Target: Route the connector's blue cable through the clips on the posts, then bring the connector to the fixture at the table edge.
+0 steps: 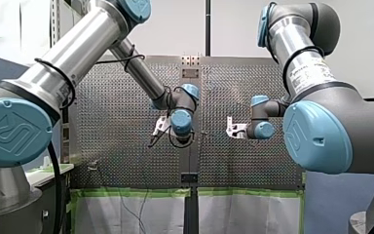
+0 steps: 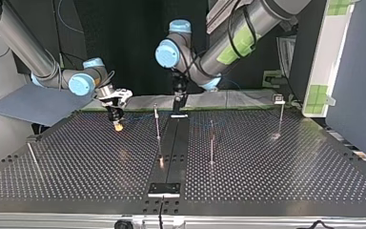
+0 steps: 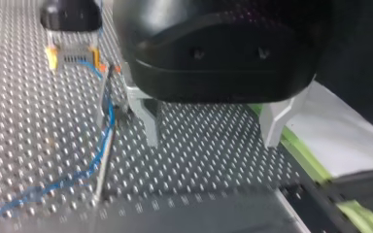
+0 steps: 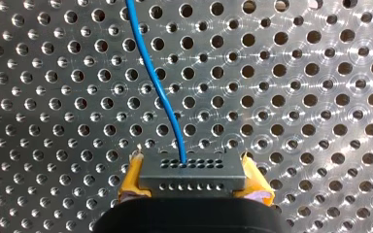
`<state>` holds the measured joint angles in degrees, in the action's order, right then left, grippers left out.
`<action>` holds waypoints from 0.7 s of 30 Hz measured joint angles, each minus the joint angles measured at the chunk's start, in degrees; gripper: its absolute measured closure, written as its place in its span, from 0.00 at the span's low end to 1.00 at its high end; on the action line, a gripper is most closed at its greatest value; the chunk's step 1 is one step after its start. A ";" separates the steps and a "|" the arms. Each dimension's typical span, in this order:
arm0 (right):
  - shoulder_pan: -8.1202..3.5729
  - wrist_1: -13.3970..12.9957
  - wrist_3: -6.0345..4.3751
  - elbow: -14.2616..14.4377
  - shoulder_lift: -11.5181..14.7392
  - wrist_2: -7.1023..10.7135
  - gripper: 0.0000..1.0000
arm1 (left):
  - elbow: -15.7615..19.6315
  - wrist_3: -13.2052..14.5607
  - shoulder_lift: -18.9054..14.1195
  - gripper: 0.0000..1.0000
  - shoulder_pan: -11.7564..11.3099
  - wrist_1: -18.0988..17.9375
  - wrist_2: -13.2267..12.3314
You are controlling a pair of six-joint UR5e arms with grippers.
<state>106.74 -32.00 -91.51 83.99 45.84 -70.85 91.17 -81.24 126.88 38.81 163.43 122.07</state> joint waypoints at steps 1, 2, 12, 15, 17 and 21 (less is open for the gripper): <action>0.00 -0.01 0.00 0.00 0.00 -0.01 1.00 | 0.00 -0.08 -0.06 0.00 0.26 -0.37 -0.43; 0.00 0.00 0.00 0.00 0.00 -0.01 1.00 | -0.01 -0.26 -0.19 0.00 0.60 -0.87 -1.01; 0.08 0.00 0.00 0.00 0.00 0.00 1.00 | -0.02 -1.87 -1.65 0.00 2.34 -4.84 -5.90; 0.09 0.00 0.00 0.00 0.00 0.00 1.00 | -0.02 -2.30 -1.67 0.00 2.83 -5.11 -6.32; 0.09 -0.01 0.00 0.00 0.00 0.00 1.00 | -0.01 -2.73 -1.67 0.00 3.13 -5.37 -6.44; 0.09 -0.07 0.00 0.00 0.00 0.05 1.00 | -0.01 -3.76 -1.69 0.00 3.53 -5.94 -6.56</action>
<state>106.83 -32.06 -91.51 83.99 45.84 -70.80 91.16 -85.00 125.19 42.34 157.49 115.51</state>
